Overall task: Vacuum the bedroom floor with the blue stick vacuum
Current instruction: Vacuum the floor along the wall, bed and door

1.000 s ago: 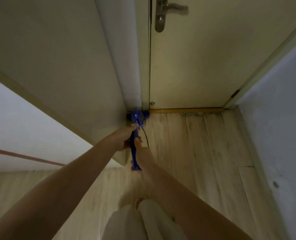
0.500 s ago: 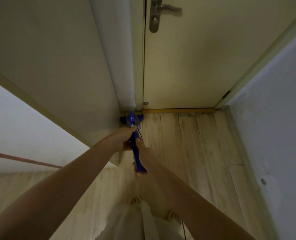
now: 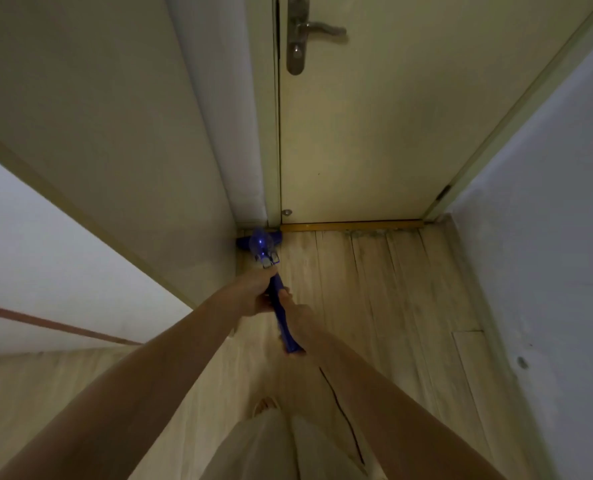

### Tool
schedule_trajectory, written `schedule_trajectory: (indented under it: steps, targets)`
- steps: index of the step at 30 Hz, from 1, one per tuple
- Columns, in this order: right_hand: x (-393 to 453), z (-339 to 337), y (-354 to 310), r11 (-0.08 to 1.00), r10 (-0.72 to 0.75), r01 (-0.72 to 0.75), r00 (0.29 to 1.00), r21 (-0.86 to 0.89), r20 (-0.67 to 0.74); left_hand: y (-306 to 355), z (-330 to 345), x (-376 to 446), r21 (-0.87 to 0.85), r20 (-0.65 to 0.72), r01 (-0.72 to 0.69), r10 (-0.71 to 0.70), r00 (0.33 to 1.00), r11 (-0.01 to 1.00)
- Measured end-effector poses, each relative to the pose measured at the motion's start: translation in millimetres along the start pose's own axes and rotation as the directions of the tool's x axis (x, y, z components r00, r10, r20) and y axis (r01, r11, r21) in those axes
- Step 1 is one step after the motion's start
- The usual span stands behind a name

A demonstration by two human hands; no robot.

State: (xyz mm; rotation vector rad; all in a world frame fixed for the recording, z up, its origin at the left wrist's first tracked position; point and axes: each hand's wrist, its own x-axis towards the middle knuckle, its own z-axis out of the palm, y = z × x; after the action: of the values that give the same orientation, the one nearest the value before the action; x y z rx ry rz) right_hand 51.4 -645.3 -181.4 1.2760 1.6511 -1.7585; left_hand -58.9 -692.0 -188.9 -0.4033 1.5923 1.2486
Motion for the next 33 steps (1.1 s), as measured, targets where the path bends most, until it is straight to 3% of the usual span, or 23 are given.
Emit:
schedule_trajectory:
  steps: [16,22,27,33]
  targets:
    - [-140.3,-97.7,139.6,0.982,-0.059,0.069,0.996,-0.173,0.062,-155.2,107.3,-109.2,-0.101,0.02,-0.01,0.012,1.0,0.995]
    - [-186.4,-115.4,147.6,0.999,-0.001,0.006,0.994,-0.042,0.105,-169.6,120.9,-160.1,-0.037,0.05,-0.062,0.063,0.997,0.997]
    - [-203.1,-101.9,160.9,0.989,0.053,-0.069,0.991,0.13,0.125,-178.3,113.1,-181.2,0.014,0.089,-0.021,0.02,0.996,1.0]
    - [-197.4,-71.7,168.7,0.982,-0.023,0.0,0.993,0.19,0.119,-177.7,88.8,-175.5,0.055,0.107,0.008,-0.014,0.994,0.998]
